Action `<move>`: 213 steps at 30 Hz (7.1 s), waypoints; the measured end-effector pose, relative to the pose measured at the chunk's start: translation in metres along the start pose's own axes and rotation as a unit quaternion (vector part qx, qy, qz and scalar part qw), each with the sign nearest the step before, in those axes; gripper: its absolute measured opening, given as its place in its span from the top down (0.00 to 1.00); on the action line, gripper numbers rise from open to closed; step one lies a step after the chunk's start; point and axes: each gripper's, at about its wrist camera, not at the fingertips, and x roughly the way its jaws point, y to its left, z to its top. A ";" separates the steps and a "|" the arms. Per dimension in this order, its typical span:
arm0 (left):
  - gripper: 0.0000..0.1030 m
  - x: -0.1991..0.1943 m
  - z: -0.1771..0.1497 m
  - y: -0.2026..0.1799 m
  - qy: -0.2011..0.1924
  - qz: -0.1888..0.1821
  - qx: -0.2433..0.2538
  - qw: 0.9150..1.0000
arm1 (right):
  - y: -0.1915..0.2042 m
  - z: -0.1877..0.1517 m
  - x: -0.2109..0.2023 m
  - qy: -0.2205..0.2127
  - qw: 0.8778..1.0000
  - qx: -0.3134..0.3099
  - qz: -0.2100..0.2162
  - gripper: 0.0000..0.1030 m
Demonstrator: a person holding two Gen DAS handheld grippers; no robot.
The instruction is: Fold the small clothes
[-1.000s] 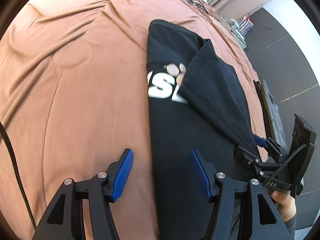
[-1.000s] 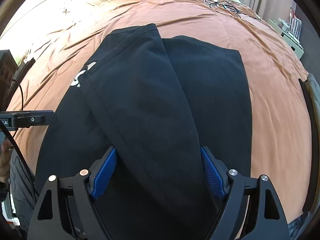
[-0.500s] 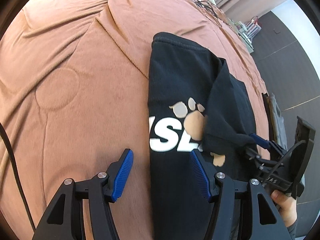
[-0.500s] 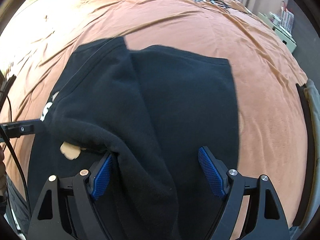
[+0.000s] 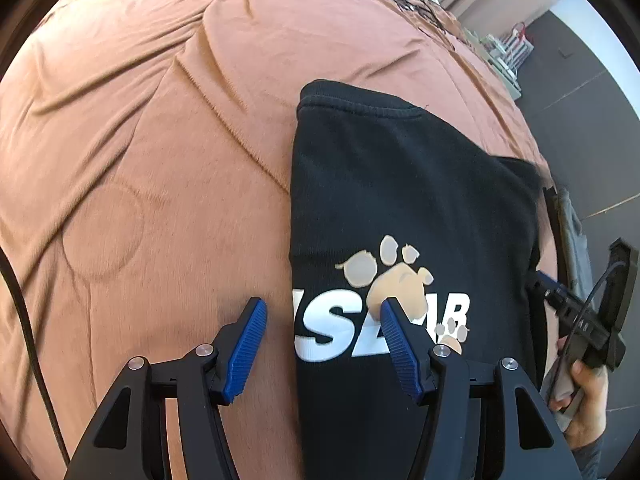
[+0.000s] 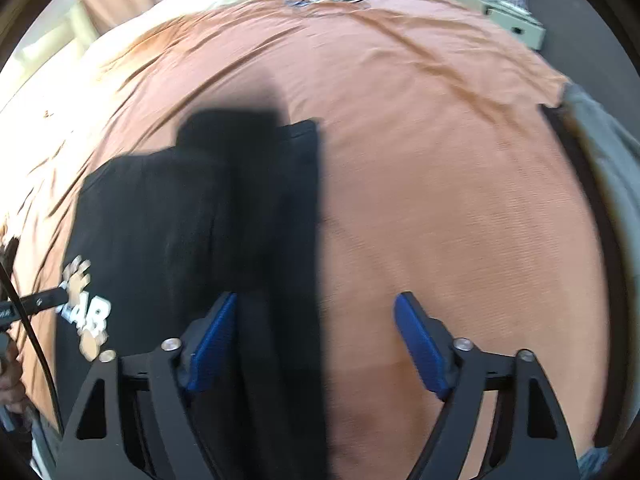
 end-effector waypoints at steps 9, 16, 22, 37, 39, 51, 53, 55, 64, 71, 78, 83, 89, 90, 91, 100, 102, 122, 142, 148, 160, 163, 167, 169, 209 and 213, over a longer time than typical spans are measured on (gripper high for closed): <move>0.41 0.010 0.023 -0.004 -0.010 0.000 0.010 1.000 | -0.032 -0.003 -0.013 -0.023 0.995 0.024 0.098 0.38; 0.41 0.014 0.034 -0.008 -0.015 0.002 0.007 1.000 | -0.032 0.014 0.003 -0.041 0.987 0.027 0.155 0.68; 0.41 0.016 0.041 -0.010 -0.017 -0.001 0.005 1.000 | -0.028 0.039 0.033 -0.034 0.985 0.027 0.167 0.73; 0.43 0.019 0.055 0.005 -0.033 -0.020 -0.010 0.999 | -0.016 0.062 0.048 -0.032 0.990 0.021 0.136 1.00; 0.45 0.018 0.057 0.008 -0.036 -0.021 -0.015 0.999 | -0.015 0.062 0.038 -0.046 0.990 0.022 0.129 1.00; 0.60 0.018 0.069 0.023 -0.051 -0.032 -0.047 0.997 | -0.016 0.059 0.032 -0.063 0.992 0.027 0.105 1.00; 0.66 0.019 0.073 0.026 -0.053 -0.034 -0.055 0.996 | -0.015 0.060 0.036 -0.059 0.992 0.029 0.103 1.00; 0.77 0.021 0.079 0.029 -0.053 -0.038 -0.060 0.996 | -0.014 0.061 0.035 -0.057 0.993 0.031 0.101 1.00; 0.92 0.019 0.082 0.035 -0.067 -0.054 -0.086 0.993 | -0.012 0.065 0.025 -0.052 0.994 0.026 0.090 1.00; 0.76 0.014 0.079 0.048 -0.036 -0.081 -0.120 0.989 | -0.023 0.058 0.028 0.004 0.992 0.035 0.122 0.46; 0.76 0.014 0.066 0.051 -0.026 -0.110 -0.104 0.988 | -0.052 0.036 0.034 0.036 0.971 0.060 0.228 0.37; 0.76 0.015 0.059 0.046 -0.015 -0.121 -0.072 0.990 | -0.062 0.029 0.041 0.059 0.959 0.031 0.275 0.37; 0.76 0.022 0.063 0.046 -0.016 -0.132 -0.070 0.989 | -0.062 0.041 0.055 0.054 0.954 0.024 0.295 0.42; 0.76 0.023 0.065 0.045 -0.016 -0.133 -0.068 0.989 | -0.059 0.044 0.059 0.056 0.953 0.022 0.296 0.44; 0.76 0.025 0.067 0.044 -0.015 -0.134 -0.066 0.989 | -0.057 0.045 0.062 0.057 0.953 0.019 0.297 0.47; 0.78 0.037 0.087 0.037 -0.020 -0.129 -0.065 0.989 | -0.028 0.059 0.078 0.051 0.963 -0.020 0.262 0.81; 0.83 0.035 0.086 0.034 -0.025 -0.114 -0.056 0.992 | -0.019 0.057 0.071 0.044 0.967 -0.033 0.248 0.85; 0.95 -0.066 0.048 0.015 -0.107 -0.111 -0.017 0.988 | 0.031 -0.017 -0.074 -0.075 0.976 -0.095 0.182 0.89; 0.95 -0.206 -0.020 -0.006 -0.205 -0.151 0.023 0.967 | 0.045 -0.114 -0.240 -0.191 0.955 -0.135 0.181 0.90; 0.96 -0.254 -0.051 -0.005 -0.240 -0.154 0.032 0.958 | 0.056 -0.153 -0.282 -0.224 0.944 -0.154 0.187 0.90; 0.96 -0.363 -0.121 0.027 -0.332 -0.156 0.036 0.930 | 0.094 -0.221 -0.347 -0.276 0.915 -0.204 0.211 0.90; 0.96 -0.389 -0.138 0.042 -0.351 -0.152 0.030 0.924 | 0.109 -0.233 -0.354 -0.282 0.908 -0.219 0.220 0.90; 0.96 -0.421 -0.160 0.066 -0.373 -0.143 0.018 0.917 | 0.126 -0.237 -0.351 -0.287 0.898 -0.237 0.234 0.90; 0.96 -0.437 -0.172 0.079 -0.384 -0.137 0.013 0.913 | 0.136 -0.244 -0.351 -0.288 0.893 -0.244 0.246 0.90; 0.96 -0.598 -0.175 0.403 -0.473 -0.005 -0.113 0.874 | 0.350 -0.073 -0.195 -0.202 0.821 -0.371 0.384 0.90; 0.96 -0.606 -0.156 0.429 -0.471 0.009 -0.122 0.873 | 0.368 -0.046 -0.180 -0.193 0.814 -0.378 0.397 0.90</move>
